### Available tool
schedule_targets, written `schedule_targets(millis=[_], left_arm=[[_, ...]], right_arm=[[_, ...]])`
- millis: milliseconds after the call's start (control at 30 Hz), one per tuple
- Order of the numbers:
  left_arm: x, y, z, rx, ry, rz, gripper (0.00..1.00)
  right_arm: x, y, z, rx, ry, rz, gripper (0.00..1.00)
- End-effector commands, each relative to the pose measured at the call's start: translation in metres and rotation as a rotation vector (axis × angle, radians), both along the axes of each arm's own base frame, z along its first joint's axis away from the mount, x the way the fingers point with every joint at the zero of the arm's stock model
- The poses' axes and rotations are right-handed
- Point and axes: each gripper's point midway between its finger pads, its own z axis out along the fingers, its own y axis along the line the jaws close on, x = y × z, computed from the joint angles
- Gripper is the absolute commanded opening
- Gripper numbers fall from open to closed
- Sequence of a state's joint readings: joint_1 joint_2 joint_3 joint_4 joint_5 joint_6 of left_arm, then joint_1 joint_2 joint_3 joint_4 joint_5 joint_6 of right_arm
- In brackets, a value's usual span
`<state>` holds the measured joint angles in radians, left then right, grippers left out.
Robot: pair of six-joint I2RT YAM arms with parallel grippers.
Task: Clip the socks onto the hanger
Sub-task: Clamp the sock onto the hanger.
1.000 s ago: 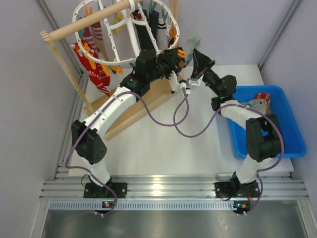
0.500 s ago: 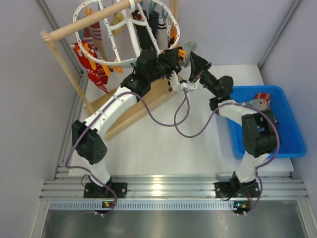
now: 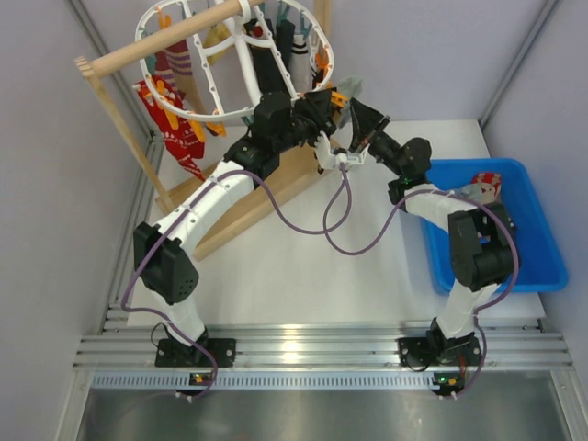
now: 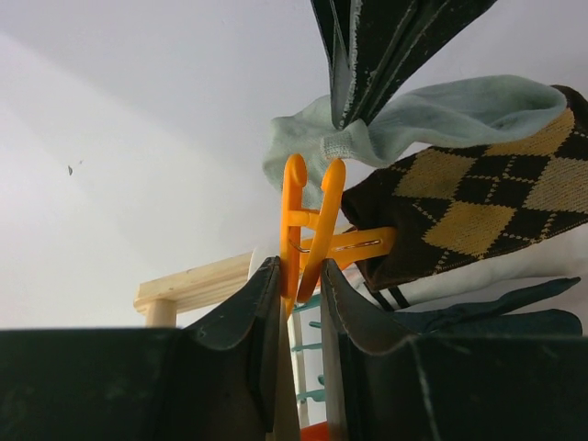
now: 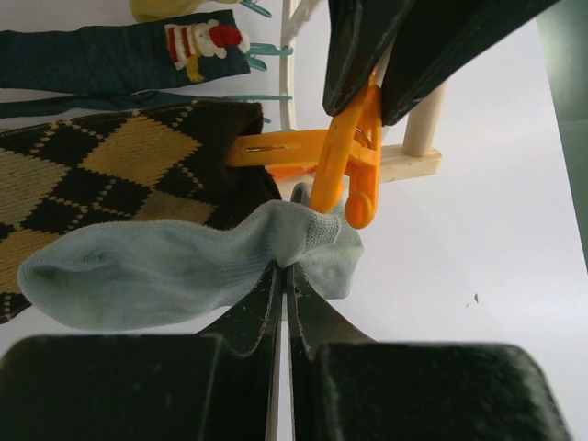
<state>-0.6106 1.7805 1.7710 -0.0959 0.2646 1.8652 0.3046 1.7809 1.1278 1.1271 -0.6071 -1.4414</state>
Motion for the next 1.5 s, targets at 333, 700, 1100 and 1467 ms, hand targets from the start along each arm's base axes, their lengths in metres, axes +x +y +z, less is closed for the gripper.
schedule_targets(millis=[333,700,1100,1467], left_arm=[[-0.006,-0.021,-0.025,0.038,0.022,-0.079,0.0],[-0.005,-0.017,-0.025,0.044,0.024,-0.07,0.0],[-0.007,-0.017,-0.028,0.058,0.014,-0.08,0.0],[-0.007,-0.016,-0.027,0.051,0.01,-0.077,0.0]], right_arm=[[-0.015,0.015,0.037,-0.018,-0.063,0.075,0.0],[-0.015,-0.008,0.036,-0.086,-0.093,0.079,0.0],[-0.011,-0.013,0.043,-0.161,-0.126,0.121,0.0],[-0.012,-0.006,0.036,-0.226,-0.082,0.153,0.0]])
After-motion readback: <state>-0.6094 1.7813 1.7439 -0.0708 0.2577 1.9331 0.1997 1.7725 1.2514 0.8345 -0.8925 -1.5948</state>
